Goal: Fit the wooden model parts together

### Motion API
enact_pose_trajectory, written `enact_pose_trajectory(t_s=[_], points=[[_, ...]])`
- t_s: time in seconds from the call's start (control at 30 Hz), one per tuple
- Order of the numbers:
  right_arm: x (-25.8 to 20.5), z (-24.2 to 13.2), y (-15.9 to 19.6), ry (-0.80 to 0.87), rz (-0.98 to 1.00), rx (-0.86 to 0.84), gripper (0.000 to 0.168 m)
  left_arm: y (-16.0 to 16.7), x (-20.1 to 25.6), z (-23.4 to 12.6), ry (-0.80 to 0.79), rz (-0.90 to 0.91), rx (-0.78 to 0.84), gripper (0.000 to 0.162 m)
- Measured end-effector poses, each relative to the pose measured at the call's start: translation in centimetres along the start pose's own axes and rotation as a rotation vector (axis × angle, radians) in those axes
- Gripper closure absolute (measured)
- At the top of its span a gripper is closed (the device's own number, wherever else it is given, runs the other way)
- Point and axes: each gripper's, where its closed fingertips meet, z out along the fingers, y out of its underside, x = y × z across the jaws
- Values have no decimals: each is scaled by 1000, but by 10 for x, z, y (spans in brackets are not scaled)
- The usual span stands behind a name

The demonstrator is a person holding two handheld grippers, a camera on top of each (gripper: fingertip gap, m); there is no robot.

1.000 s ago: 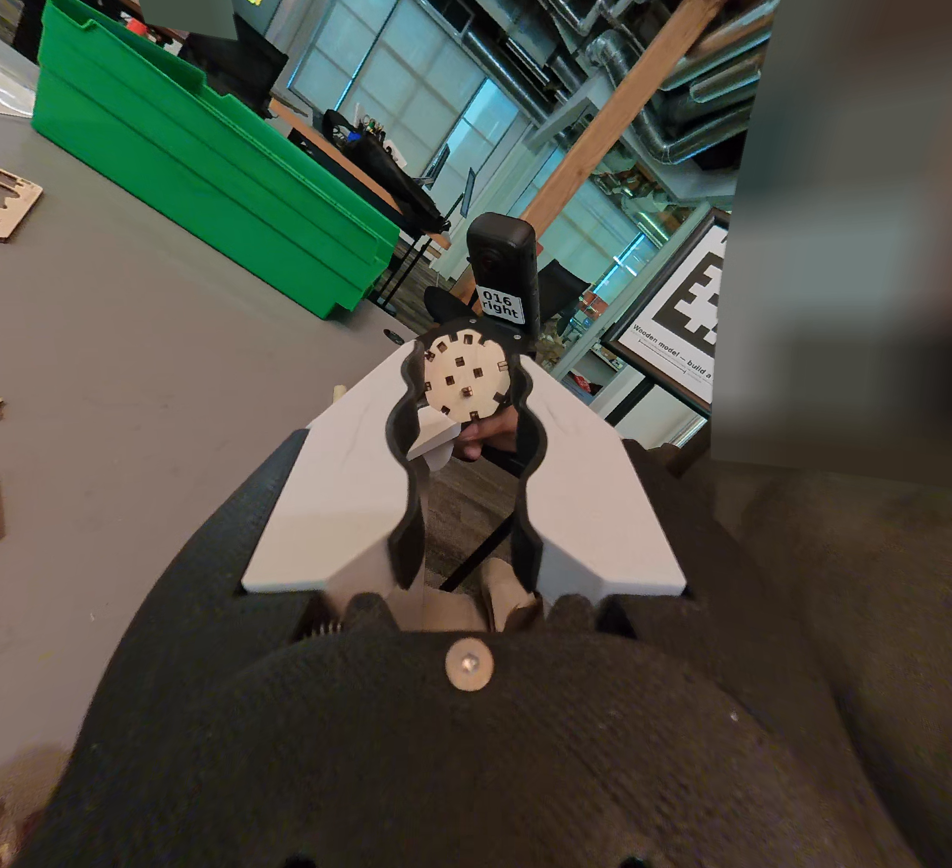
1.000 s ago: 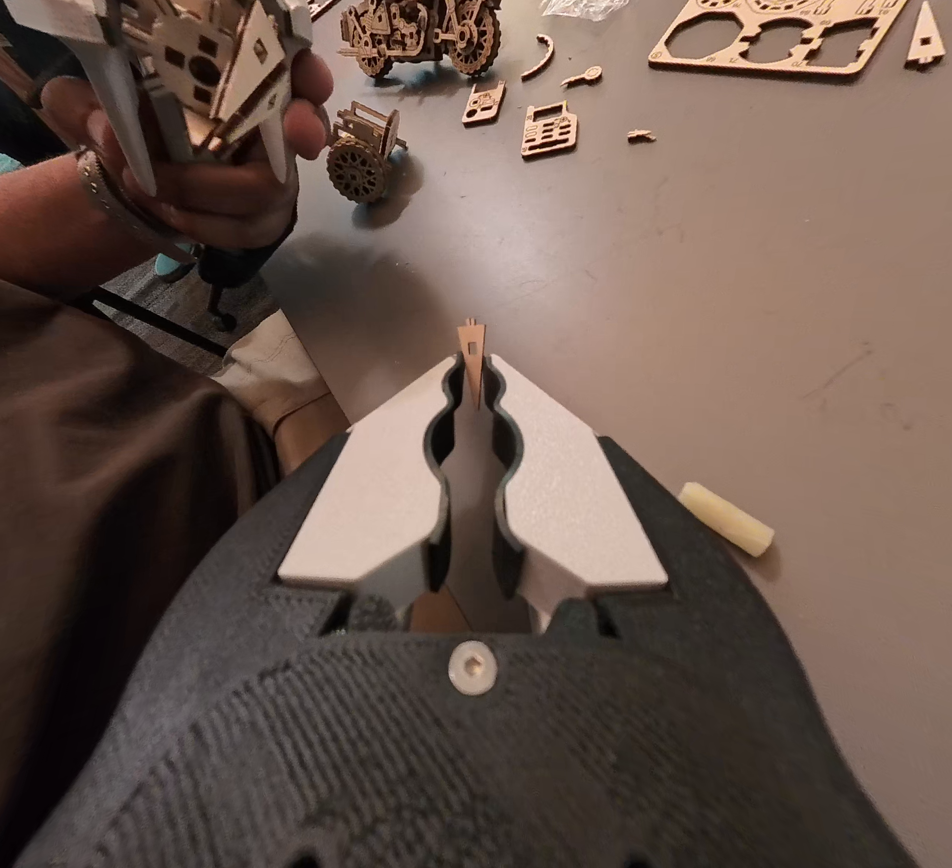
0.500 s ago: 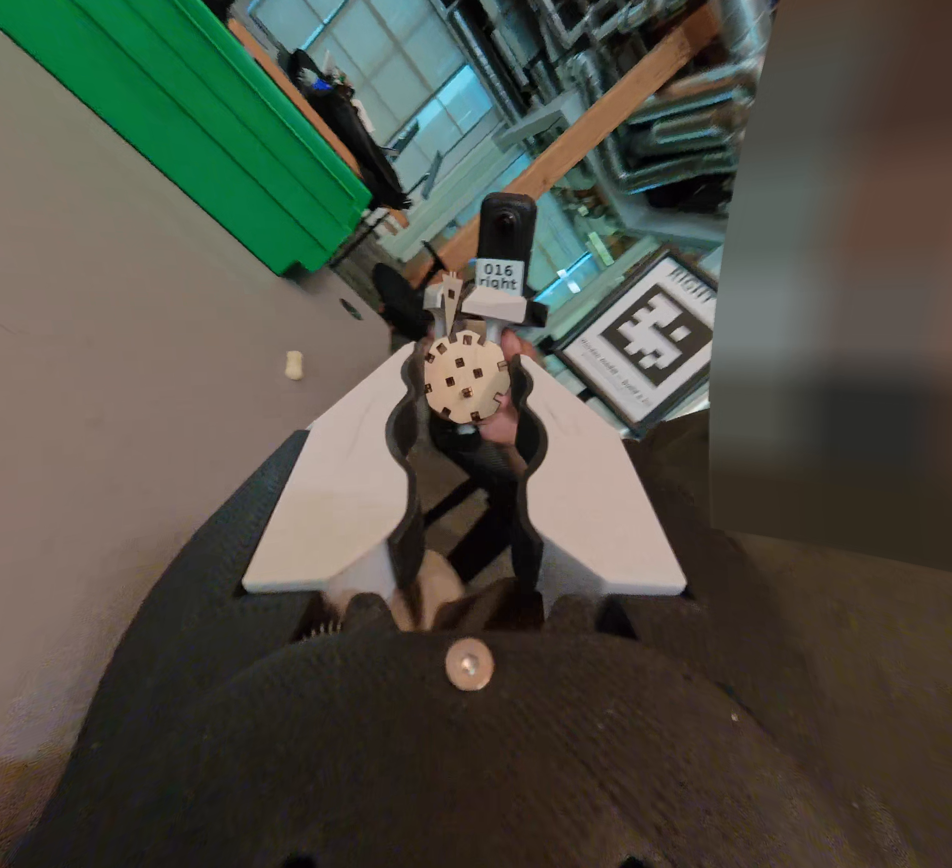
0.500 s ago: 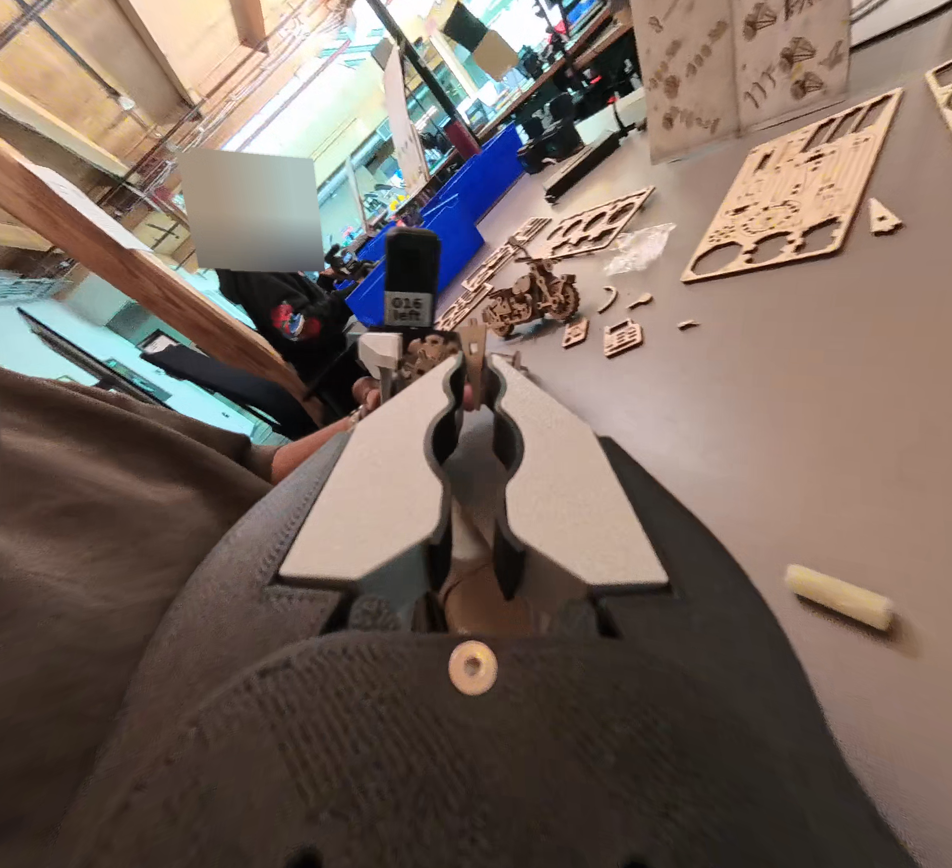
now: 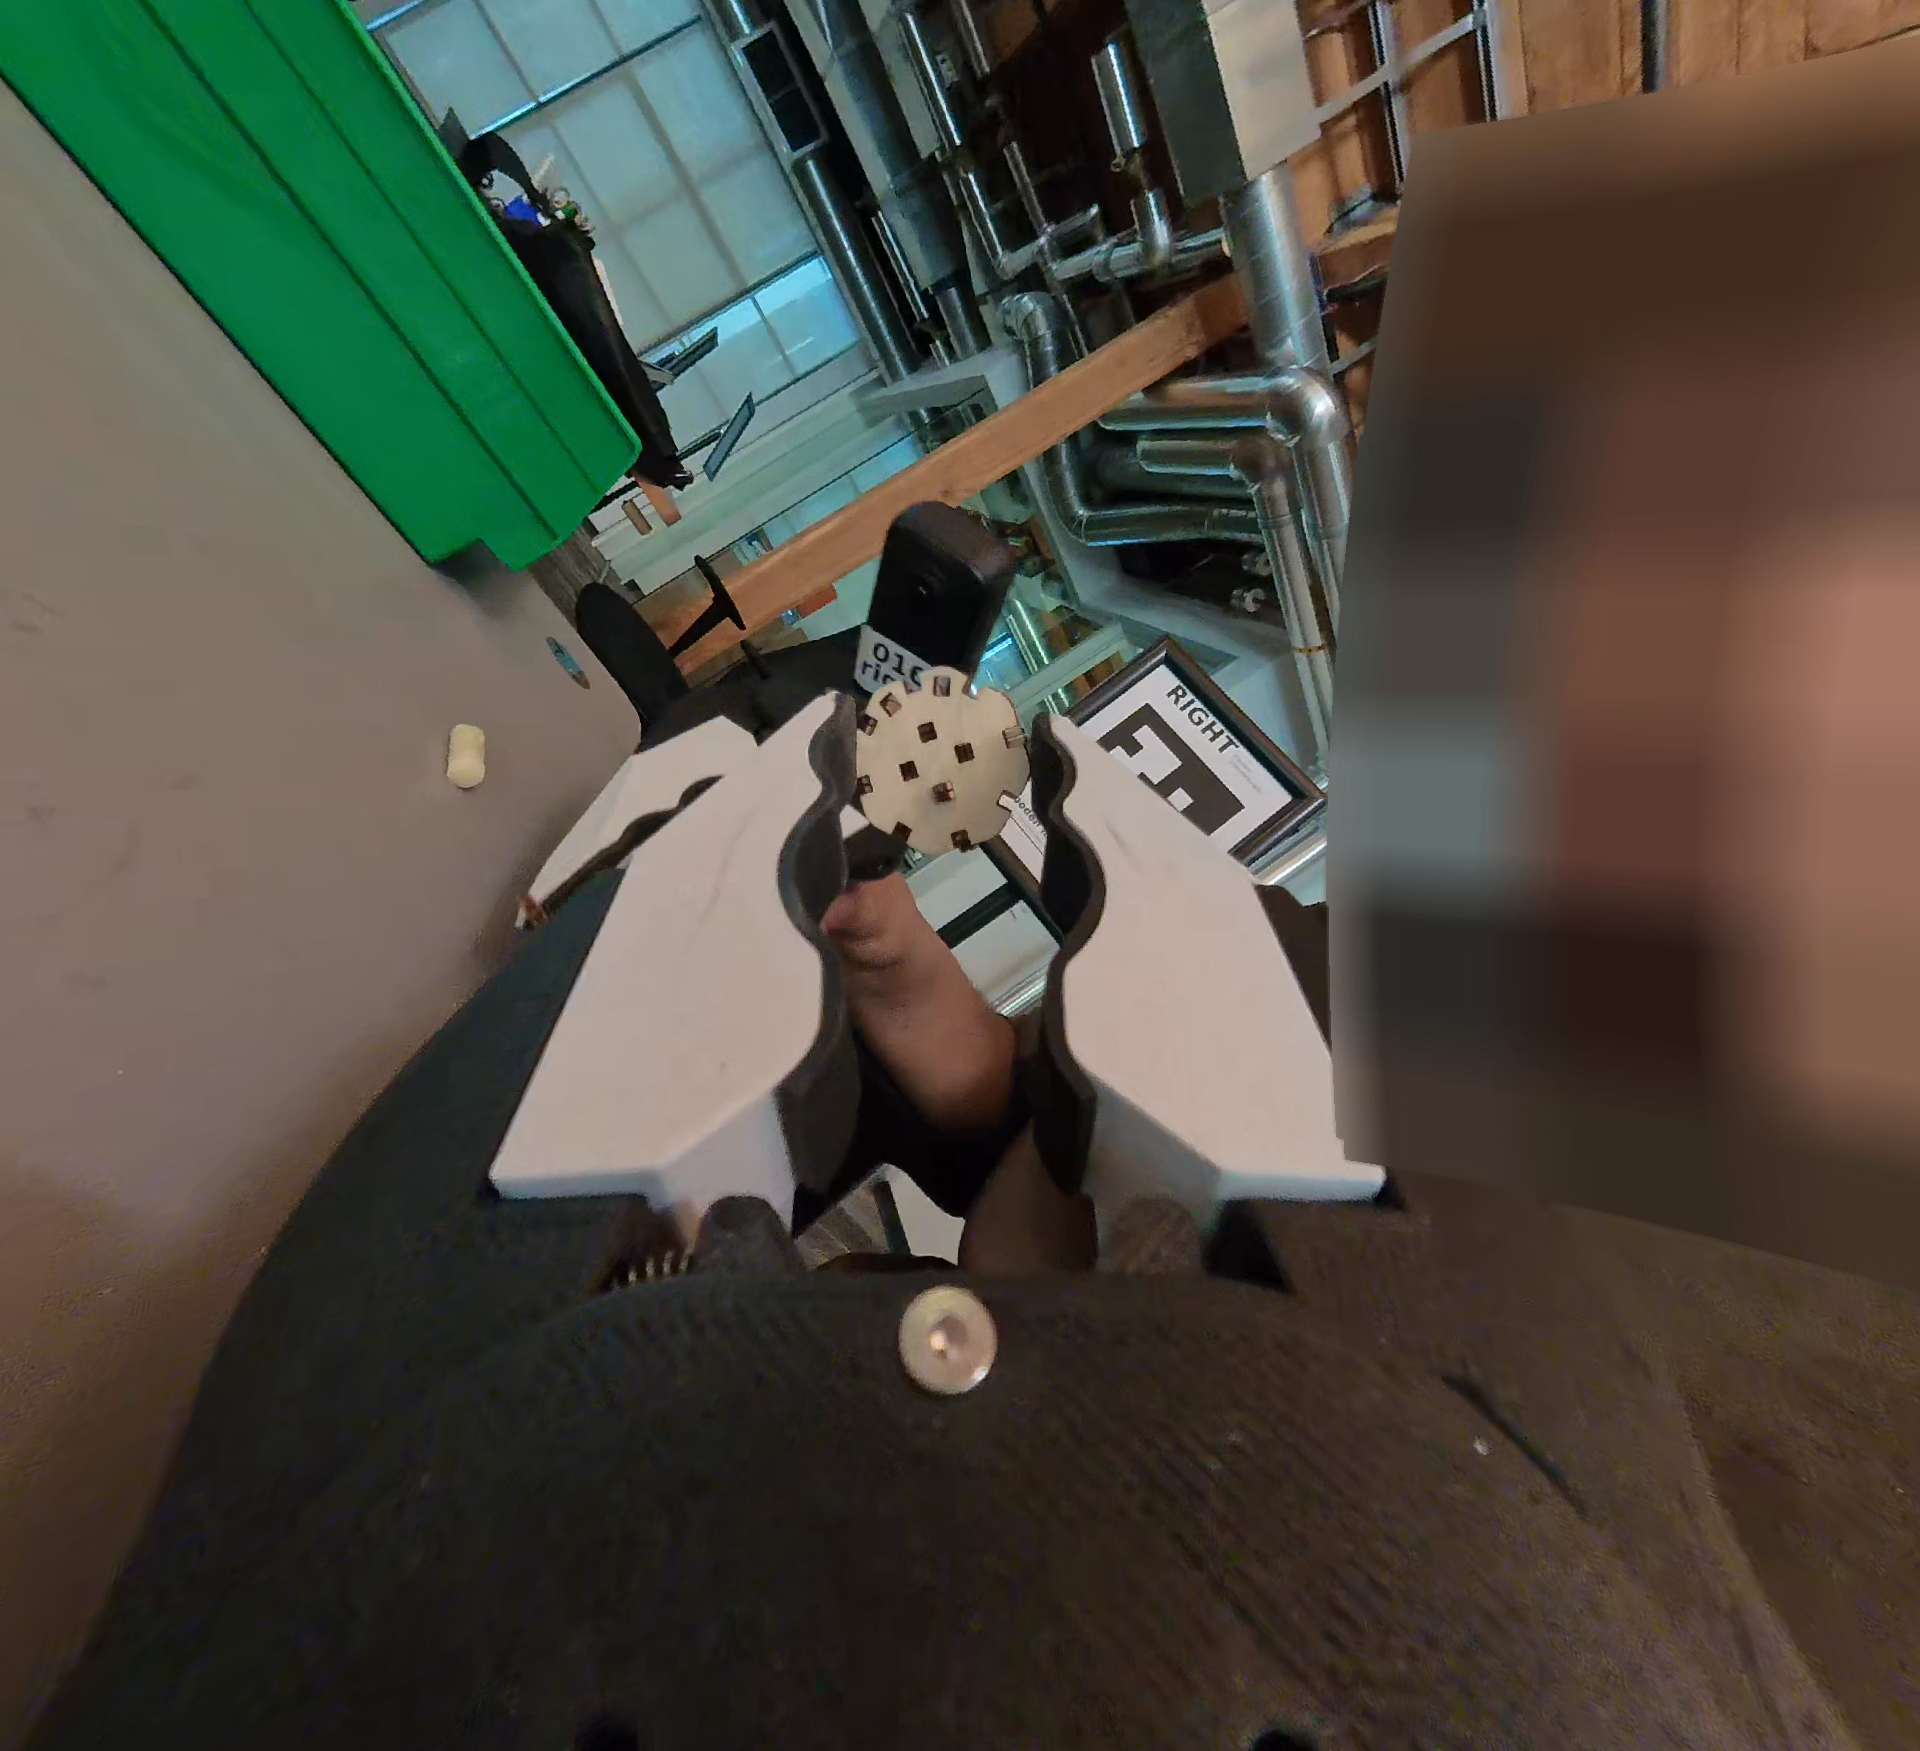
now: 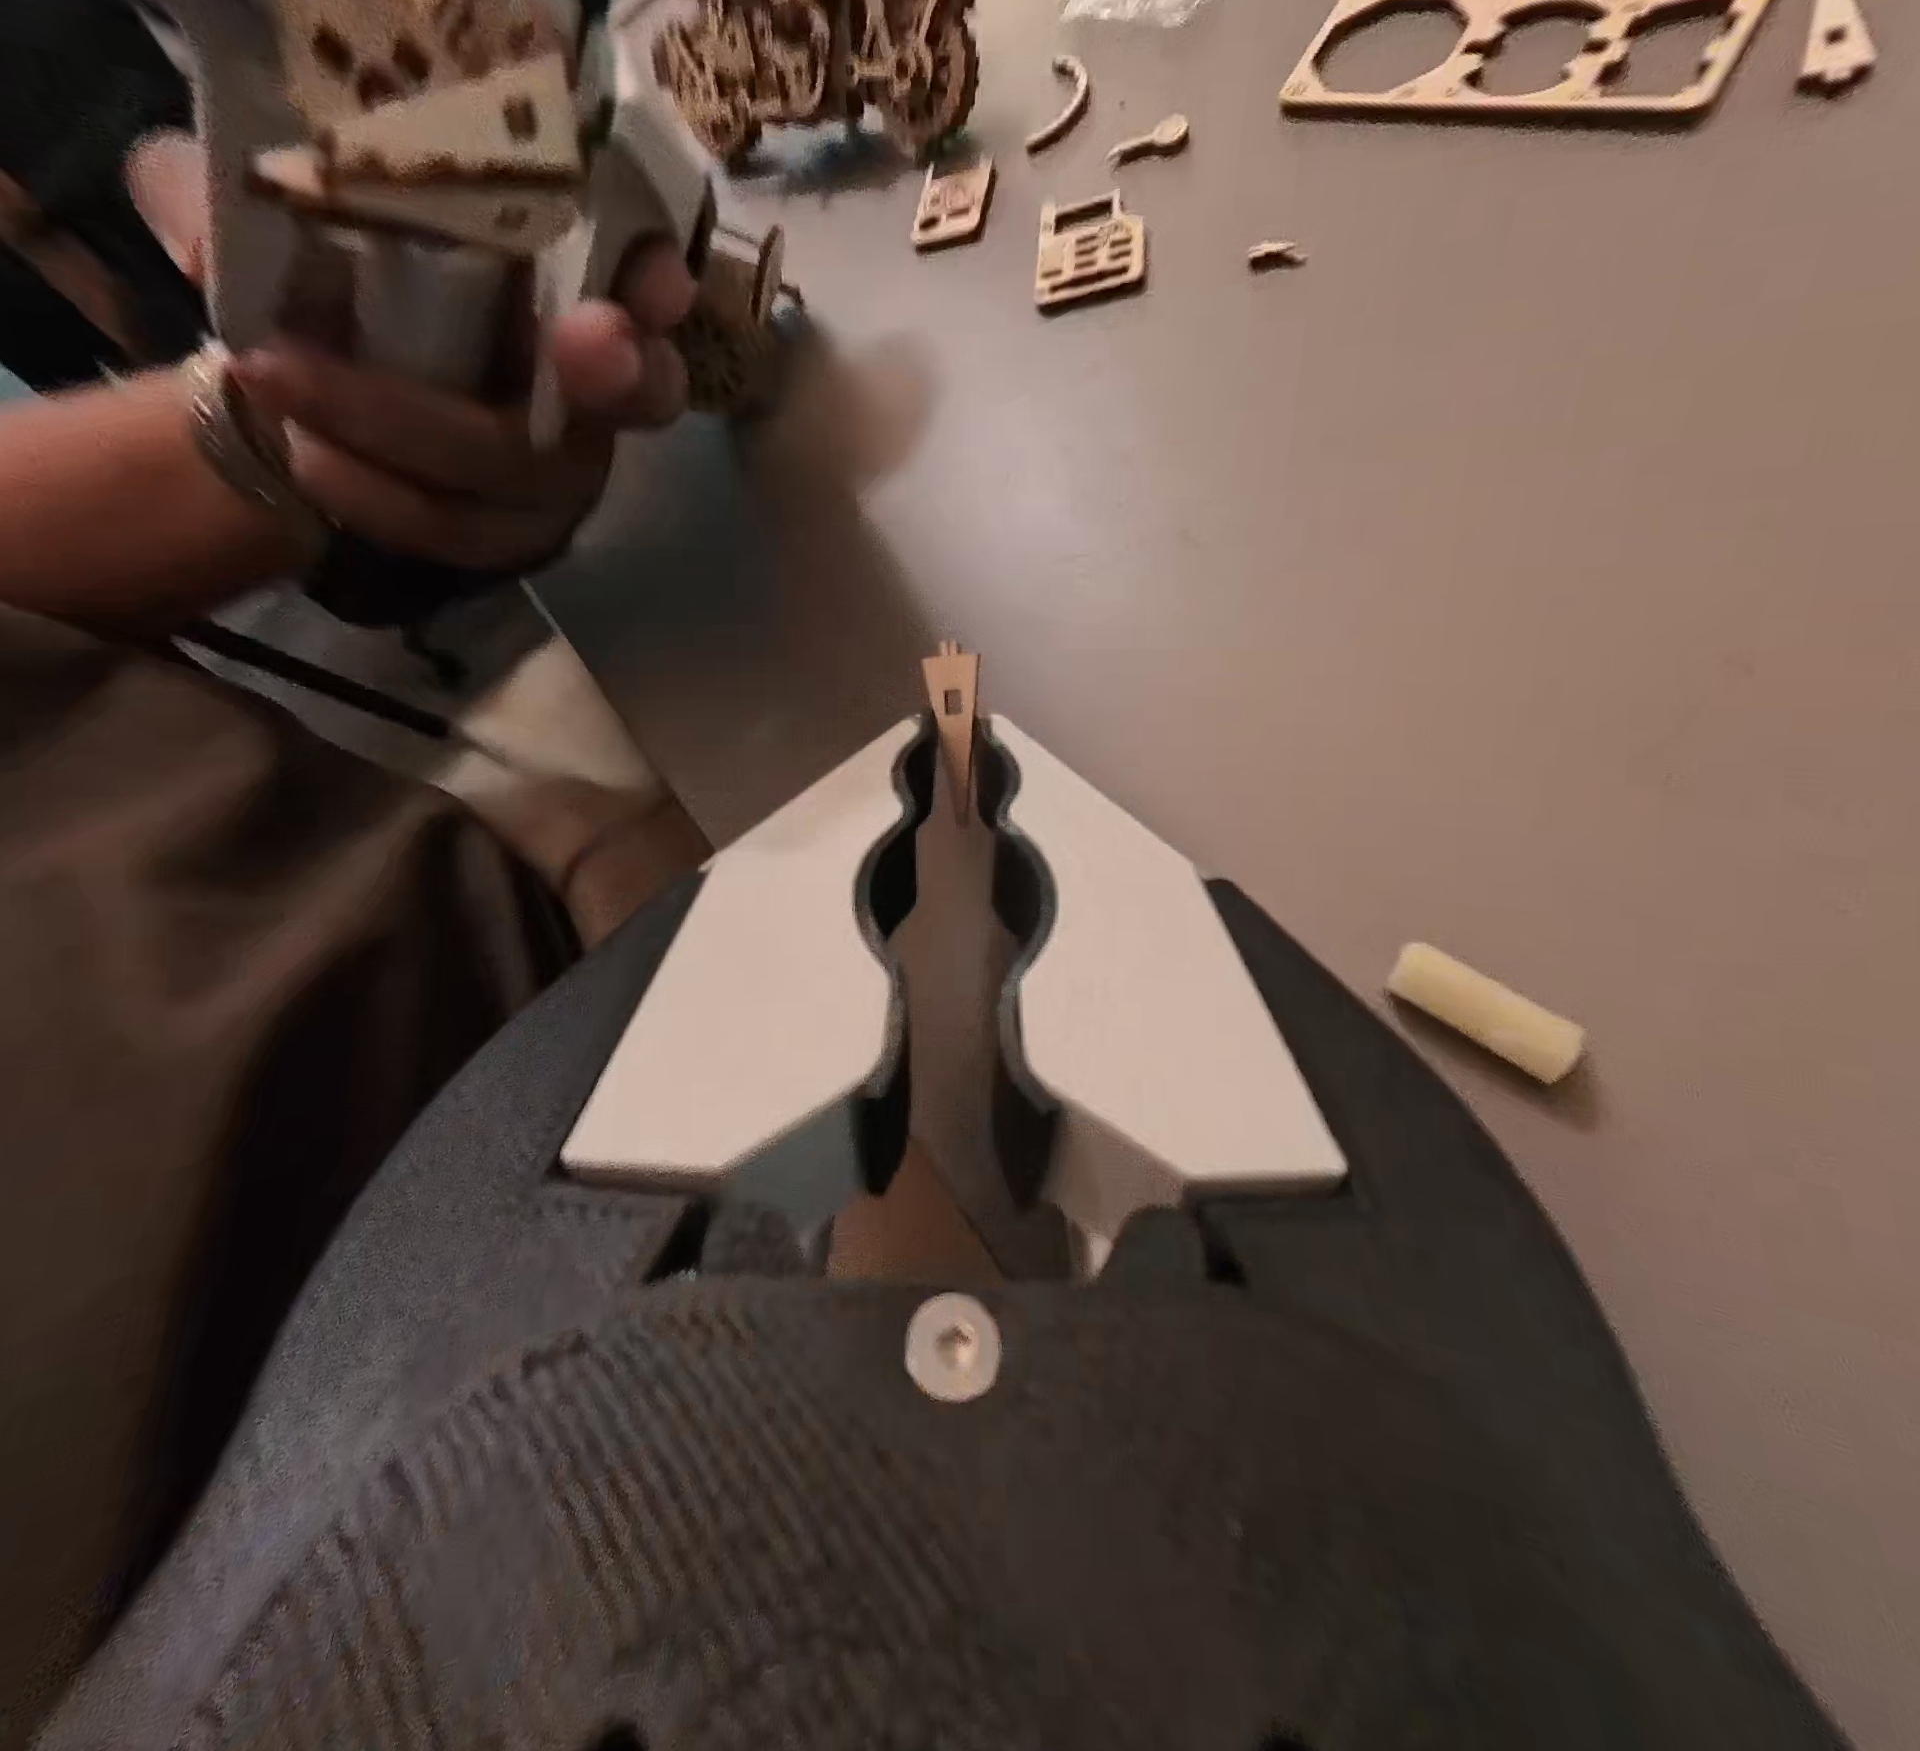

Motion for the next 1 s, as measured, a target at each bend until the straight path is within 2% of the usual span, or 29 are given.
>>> enact_pose_trajectory(t_s=[0.03, 0.23, 1.0], points=[[0, 2, 2, 24, -42, -21, 163, -1, 0, -1, -2, 3, 2, 130], [8, 8, 16, 130, -178, -121, 162, -3, -2, -3, -5, 1, 12, 130], [9, 8, 14, 106, -148, -92, 163, -4, -5, -5, -4, -2, 11, 130]])
